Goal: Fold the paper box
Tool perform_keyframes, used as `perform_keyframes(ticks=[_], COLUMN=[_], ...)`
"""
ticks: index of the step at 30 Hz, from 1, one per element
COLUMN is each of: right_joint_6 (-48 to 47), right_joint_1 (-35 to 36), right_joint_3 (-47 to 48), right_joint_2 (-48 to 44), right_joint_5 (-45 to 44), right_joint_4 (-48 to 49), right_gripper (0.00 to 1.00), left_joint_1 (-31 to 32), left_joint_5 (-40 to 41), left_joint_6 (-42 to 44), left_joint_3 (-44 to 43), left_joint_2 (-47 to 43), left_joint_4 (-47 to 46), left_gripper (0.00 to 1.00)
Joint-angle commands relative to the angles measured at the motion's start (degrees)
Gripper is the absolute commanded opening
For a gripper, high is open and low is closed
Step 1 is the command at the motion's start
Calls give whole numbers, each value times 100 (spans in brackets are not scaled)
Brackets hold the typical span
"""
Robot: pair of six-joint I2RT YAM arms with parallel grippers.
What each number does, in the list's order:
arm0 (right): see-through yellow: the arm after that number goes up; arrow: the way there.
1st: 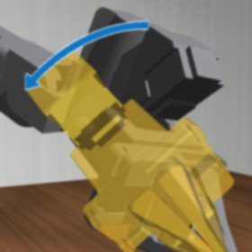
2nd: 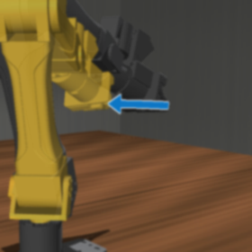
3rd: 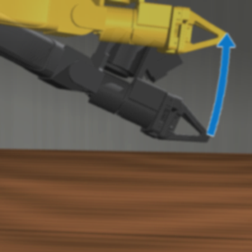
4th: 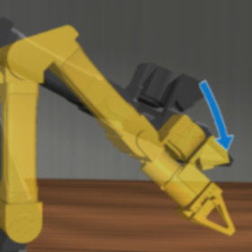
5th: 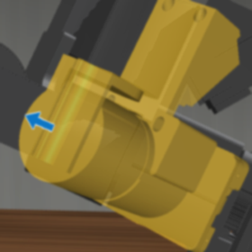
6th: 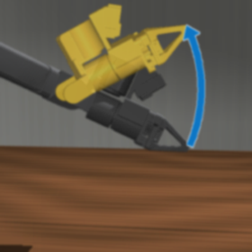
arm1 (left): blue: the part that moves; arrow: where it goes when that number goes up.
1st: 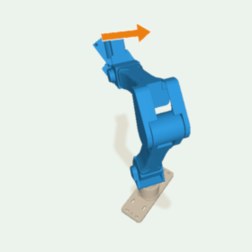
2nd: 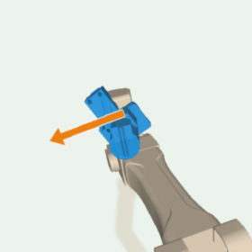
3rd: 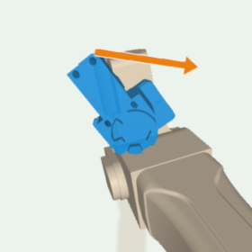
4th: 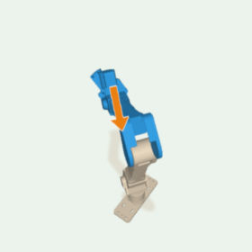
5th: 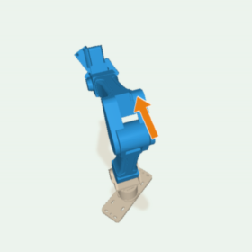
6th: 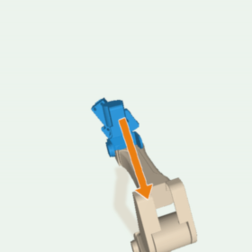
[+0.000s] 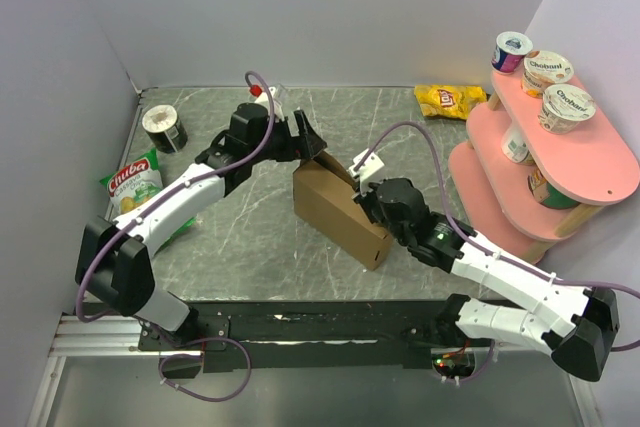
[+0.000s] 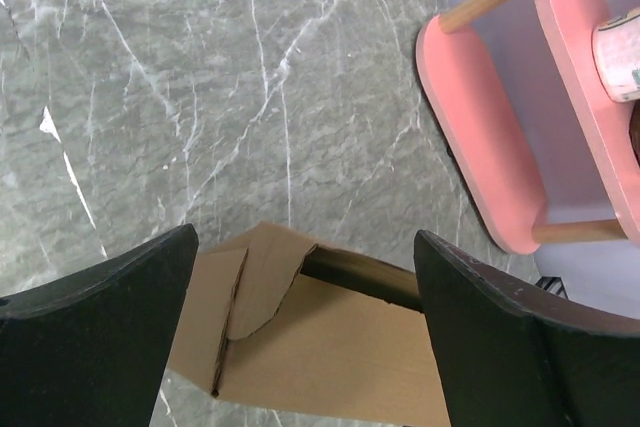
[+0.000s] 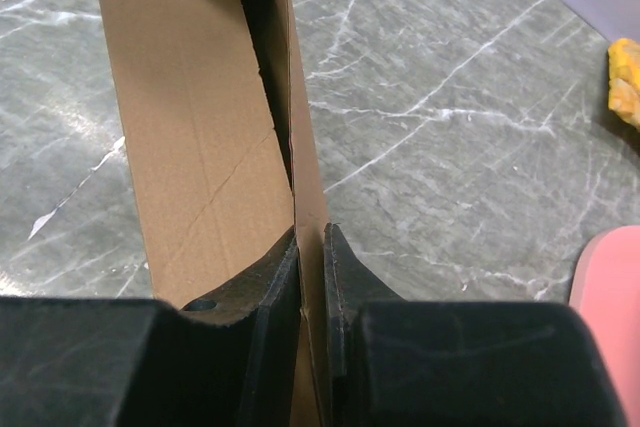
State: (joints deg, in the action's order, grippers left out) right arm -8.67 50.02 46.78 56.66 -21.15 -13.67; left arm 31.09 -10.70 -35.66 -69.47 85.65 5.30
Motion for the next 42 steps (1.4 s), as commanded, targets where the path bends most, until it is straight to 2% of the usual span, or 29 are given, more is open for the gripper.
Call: perform_keyframes(ticks=[1, 18, 21, 28, 42], right_joint_6=[84, 58, 93, 128, 216], right_joint_1=[96, 210, 236, 368, 456], right_joint_3=[-231, -258, -266, -240, -337], right_joint_2=[152, 292, 337, 459, 486], right_joint_5=[-162, -451, -522, -916, -1181], right_joint_4=[-215, -250, -250, -206, -118], right_gripper=[19, 19, 19, 14, 14], left_joint_1=[2, 2, 2, 2, 2], left_joint_5=[-169, -433, -372, -284, -169], left_joint_6=[-55, 59, 85, 85, -20], left_joint_3=[-330, 171, 337, 742, 1568], left_joint_2=[154, 137, 58, -48, -277], left_joint_4=[-171, 14, 76, 76, -169], left_gripper=[93, 36, 31, 30, 22])
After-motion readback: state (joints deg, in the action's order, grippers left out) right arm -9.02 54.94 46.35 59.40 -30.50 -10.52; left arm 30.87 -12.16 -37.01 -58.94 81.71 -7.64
